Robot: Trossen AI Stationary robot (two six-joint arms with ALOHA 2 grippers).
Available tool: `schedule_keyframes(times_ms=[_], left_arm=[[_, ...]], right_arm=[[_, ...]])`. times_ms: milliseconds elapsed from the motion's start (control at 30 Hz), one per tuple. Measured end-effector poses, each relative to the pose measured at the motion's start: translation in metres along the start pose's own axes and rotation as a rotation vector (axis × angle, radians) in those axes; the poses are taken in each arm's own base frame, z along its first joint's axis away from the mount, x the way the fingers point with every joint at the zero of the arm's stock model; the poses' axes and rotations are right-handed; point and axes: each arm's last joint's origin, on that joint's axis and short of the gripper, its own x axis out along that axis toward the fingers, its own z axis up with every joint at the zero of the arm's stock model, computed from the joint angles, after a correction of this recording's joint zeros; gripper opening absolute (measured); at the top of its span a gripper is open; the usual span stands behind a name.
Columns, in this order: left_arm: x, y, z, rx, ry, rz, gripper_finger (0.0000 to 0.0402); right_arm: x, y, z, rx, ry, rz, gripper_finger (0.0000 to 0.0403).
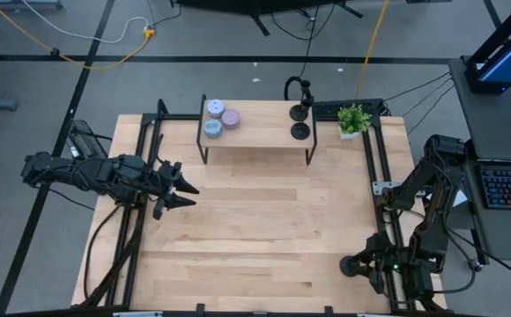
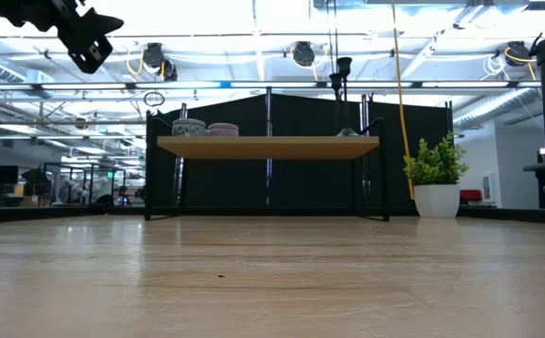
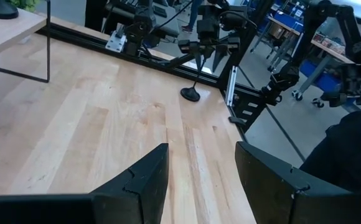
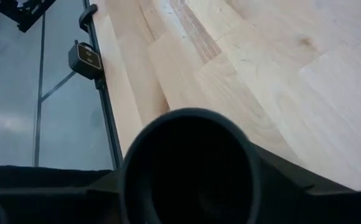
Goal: Pick & Place candle stick holders
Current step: Put the black candle holder on the shelf
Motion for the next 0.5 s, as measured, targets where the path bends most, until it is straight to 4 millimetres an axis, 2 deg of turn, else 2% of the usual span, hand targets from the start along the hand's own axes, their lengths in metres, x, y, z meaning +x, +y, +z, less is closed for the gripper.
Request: schedule_keyframes(times_ms=[500], left_arm=[[0.0,0.0,0.0001,0.021,-0.002,0.001,0.0189]], right_arm=[[-0.0007,0.0031,0.0019,0.009,-0.065,0.039,0.0095]])
